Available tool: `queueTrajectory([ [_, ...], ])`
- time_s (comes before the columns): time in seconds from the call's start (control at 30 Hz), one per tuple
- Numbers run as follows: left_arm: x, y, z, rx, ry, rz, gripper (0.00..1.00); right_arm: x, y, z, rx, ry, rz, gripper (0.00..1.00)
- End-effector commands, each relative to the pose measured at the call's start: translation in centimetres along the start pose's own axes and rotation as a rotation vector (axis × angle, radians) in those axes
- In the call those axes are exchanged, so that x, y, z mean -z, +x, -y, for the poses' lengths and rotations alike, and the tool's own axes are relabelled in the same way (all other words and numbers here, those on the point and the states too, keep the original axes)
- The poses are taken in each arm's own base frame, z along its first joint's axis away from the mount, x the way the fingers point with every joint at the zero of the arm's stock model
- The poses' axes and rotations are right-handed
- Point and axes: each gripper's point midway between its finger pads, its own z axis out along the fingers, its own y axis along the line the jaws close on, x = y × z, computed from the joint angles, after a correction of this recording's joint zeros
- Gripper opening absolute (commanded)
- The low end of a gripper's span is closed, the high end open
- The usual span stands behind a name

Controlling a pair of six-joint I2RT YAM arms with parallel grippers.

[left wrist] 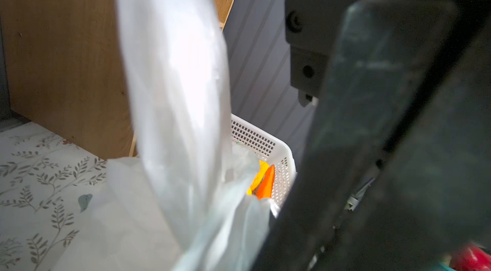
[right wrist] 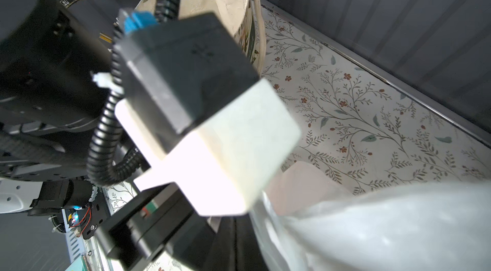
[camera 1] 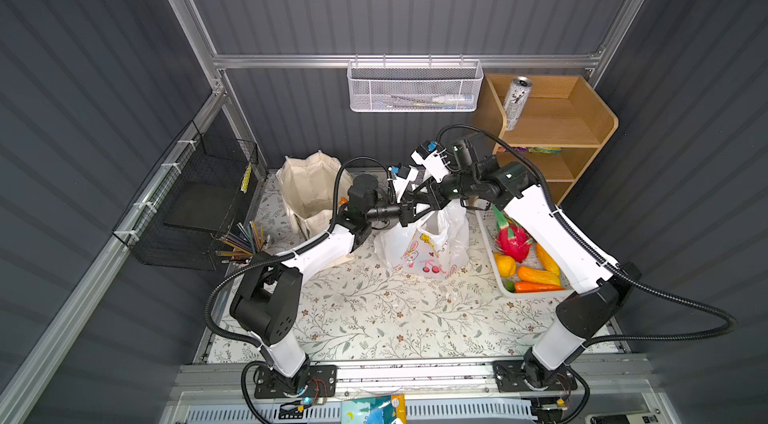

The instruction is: Place the mixed food into the grocery bags and tie them

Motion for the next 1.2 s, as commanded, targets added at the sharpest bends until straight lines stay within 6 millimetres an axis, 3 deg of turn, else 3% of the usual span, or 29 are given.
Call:
queueTrajectory([
  [0.0, 0.1, -1.8, 0.1, -0.037, -0.011, 0.062, 0.08, 0.7, 1.2, -1.2, -0.02, -0.033, -0.041, 0.1],
  [0.1, 0.0, -1.6, -0.2, -0.033, -0.02, 0.058, 0.0, 1.2, 0.6, -1.2, -0.024, -0.035, -0.024, 0.25],
  [0.27, 0.0, -1.3, -0.4, -0.027, -0.027, 0.051, 0.0, 3.4, -0.9, -0.5, -0.069, -0.021, 0.043, 0.51],
  [0.43, 0.0, -0.9, -0.4, -0.046, -0.028, 0.029, 0.0, 7.8, -1.5, 2.0, -0.192, 0.004, 0.18, 0.59],
  [0.57, -0.1, -0.4, -0.3, -0.075, -0.018, -0.01, 0.0, 8.9, -0.8, 5.0, -0.298, 0.049, 0.236, 0.66],
  [0.67, -0.2, -0.2, -0.4, -0.086, -0.019, -0.033, 0.0, 8.3, -1.2, 6.0, -0.363, -0.011, 0.259, 0.71],
  [0.9, -0.3, -0.1, 0.1, -0.096, 0.006, -0.066, 0.0, 4.8, -2.9, 5.9, -0.412, -0.212, 0.226, 0.75],
  [1.17, -0.3, -0.1, 0.2, -0.094, 0.016, -0.08, 0.0, 2.3, -4.4, 5.9, -0.467, -0.378, 0.226, 0.74],
])
